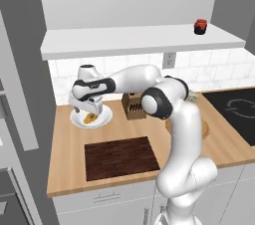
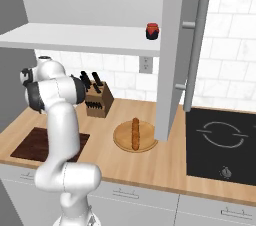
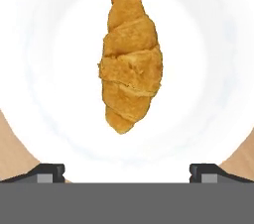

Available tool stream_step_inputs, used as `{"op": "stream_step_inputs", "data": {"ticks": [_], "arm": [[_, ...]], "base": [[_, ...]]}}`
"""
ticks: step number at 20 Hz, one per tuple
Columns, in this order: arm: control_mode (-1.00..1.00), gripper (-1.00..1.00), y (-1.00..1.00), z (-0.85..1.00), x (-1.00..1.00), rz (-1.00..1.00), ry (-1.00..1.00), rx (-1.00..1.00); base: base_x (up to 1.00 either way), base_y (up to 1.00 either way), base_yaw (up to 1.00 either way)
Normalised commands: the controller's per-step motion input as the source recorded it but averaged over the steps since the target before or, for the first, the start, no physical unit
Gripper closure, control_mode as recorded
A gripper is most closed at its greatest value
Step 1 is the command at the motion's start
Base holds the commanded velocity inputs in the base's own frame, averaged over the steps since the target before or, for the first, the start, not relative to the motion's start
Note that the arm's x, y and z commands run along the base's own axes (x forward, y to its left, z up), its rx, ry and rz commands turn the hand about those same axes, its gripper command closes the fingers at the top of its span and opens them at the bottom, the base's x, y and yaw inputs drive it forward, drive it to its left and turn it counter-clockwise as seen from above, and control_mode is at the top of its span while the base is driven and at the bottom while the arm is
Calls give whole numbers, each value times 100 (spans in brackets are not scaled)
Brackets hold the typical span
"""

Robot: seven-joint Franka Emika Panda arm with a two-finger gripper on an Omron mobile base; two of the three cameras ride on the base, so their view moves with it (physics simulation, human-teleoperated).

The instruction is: From the different types of pastries on the counter, select a croissant and place it on the cutting board. Then retrieve a jar of jam from the cabinet and place it alongside the croissant on the cutting board.

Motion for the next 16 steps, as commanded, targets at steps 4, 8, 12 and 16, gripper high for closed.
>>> {"op": "stream_step_inputs", "data": {"ticks": [4,8,12,16], "arm": [[-100,-100,-8,-13,21,-16,0,0],[-100,-100,-11,-13,14,-18,0,0],[-100,-100,-23,-9,6,-16,0,0],[-100,-100,-33,-4,0,-12,0,0]], "base": [[0,0,0],[0,0,0],[0,0,0],[0,0,0]]}}
